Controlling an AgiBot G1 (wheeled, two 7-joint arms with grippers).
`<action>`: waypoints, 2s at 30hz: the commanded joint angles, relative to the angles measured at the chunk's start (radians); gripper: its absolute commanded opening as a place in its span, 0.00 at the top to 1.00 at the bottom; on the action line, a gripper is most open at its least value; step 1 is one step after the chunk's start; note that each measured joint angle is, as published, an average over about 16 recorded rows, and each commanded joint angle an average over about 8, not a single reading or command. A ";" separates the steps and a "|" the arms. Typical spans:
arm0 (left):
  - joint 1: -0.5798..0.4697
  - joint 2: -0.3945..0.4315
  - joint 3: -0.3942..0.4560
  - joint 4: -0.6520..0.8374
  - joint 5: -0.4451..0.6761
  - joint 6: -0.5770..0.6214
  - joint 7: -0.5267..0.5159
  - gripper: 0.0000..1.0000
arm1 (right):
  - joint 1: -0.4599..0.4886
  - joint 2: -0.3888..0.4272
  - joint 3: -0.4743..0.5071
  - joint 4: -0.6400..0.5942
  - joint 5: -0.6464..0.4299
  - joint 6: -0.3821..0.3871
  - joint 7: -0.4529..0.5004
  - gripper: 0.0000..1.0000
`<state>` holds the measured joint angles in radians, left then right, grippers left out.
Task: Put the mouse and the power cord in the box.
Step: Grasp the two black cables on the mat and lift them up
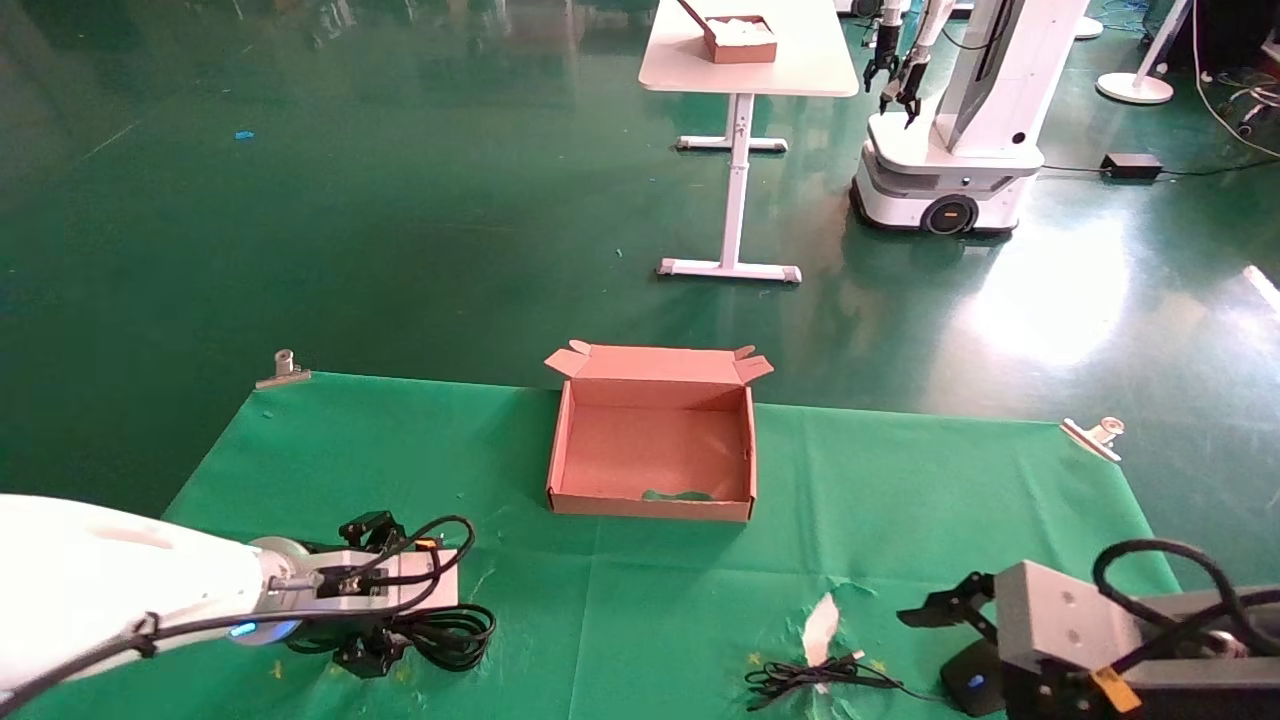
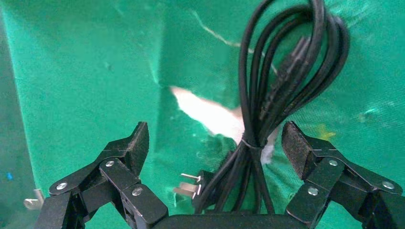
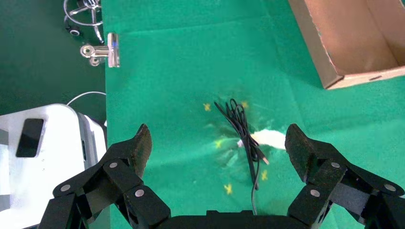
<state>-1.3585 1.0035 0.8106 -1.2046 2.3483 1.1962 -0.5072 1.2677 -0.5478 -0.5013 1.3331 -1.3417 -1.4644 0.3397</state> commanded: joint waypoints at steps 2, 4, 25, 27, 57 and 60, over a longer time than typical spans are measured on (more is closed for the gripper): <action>0.003 0.020 0.013 0.020 0.044 -0.016 -0.011 0.00 | -0.002 0.007 0.002 0.000 0.001 0.002 0.003 0.00; 0.004 0.026 0.016 0.026 0.061 -0.023 -0.020 0.00 | -0.002 0.008 0.002 0.001 0.001 0.003 0.003 0.00; 0.008 0.035 0.020 0.029 0.090 -0.032 -0.041 0.00 | 0.101 -0.267 -0.204 -0.055 -0.474 0.060 0.042 0.00; 0.008 0.035 0.020 0.029 0.090 -0.032 -0.041 0.00 | 0.106 -0.312 -0.223 -0.089 -0.519 0.085 0.046 0.00; 0.008 0.035 0.019 0.029 0.090 -0.032 -0.041 1.00 | 0.138 -0.489 -0.279 -0.348 -0.665 0.203 0.056 1.00; 0.008 0.034 0.019 0.029 0.090 -0.032 -0.041 1.00 | 0.138 -0.487 -0.279 -0.345 -0.663 0.201 0.056 1.00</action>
<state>-1.3504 1.0380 0.8299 -1.1759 2.4385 1.1644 -0.5486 1.4057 -1.0352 -0.7800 0.9877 -2.0053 -1.2632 0.3956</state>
